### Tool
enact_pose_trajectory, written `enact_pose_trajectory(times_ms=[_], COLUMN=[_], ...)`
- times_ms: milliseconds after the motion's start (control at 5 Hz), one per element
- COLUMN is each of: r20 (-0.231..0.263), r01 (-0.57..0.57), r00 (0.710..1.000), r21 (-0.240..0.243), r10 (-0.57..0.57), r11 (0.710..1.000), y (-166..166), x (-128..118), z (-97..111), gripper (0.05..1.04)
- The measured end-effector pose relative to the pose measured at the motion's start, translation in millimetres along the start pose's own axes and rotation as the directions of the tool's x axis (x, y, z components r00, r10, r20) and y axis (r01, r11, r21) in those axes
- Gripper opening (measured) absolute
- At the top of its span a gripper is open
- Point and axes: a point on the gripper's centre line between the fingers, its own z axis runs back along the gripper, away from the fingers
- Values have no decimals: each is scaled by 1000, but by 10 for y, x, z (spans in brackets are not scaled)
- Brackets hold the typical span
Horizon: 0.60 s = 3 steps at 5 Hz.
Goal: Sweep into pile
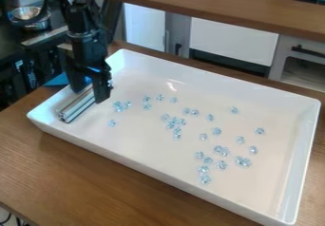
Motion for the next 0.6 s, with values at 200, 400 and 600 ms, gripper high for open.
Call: enact_pose_trajectory(times_ms=[200,400,600], r20=[13,9,5], r01=[-14,-16,-23], r00=[1000,1000,1000], r21=[18,36,55], r10=[14,16,23], r11=[1000,999,998], y=[-3,-21,-42], x=[19,31,47], z=[-27,-37,-37], gripper=[999,999,967])
